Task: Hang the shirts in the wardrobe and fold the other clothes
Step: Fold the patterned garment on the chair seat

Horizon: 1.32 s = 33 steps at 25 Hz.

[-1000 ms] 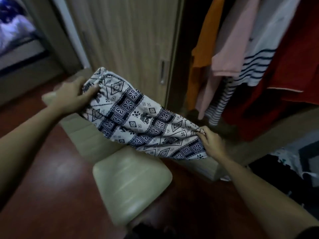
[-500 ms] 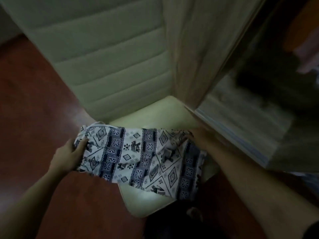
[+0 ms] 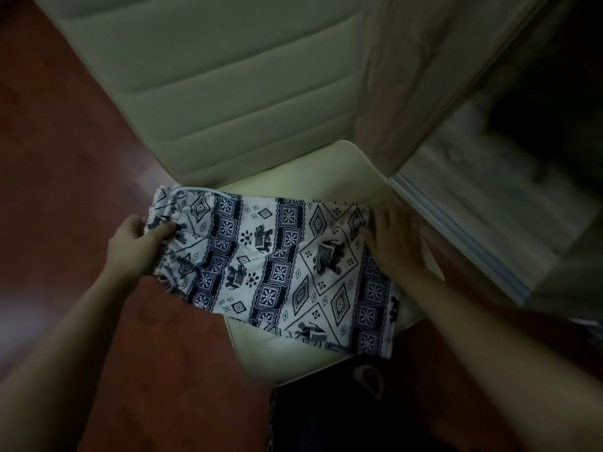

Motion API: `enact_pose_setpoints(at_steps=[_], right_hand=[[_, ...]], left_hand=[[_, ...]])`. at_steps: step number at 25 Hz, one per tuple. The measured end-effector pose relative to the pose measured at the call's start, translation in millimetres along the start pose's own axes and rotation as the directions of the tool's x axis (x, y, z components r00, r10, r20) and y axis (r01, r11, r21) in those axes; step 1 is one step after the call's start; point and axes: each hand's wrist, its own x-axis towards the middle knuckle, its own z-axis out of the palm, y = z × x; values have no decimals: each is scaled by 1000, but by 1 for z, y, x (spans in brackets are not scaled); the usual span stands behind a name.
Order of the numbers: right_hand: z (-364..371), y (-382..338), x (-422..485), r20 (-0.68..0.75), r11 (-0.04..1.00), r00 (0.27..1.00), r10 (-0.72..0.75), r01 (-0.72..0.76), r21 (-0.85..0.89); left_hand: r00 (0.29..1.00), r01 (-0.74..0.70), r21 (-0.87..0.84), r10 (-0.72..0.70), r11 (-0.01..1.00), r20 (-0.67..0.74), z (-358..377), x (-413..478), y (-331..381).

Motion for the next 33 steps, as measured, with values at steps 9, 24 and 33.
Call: enact_pose_setpoints(at_steps=[9, 24, 33], right_hand=[[22, -21, -63, 522, 998, 853, -16, -19, 61], [21, -10, -72, 492, 999, 869, -51, 44, 25], [22, 3, -80, 450, 995, 890, 73, -94, 26]], left_hand=[[907, -409, 412, 411, 814, 89, 113, -121, 79], [927, -364, 340, 374, 867, 36, 129, -61, 29], [856, -10, 3, 7, 1000, 516, 104, -14, 24]])
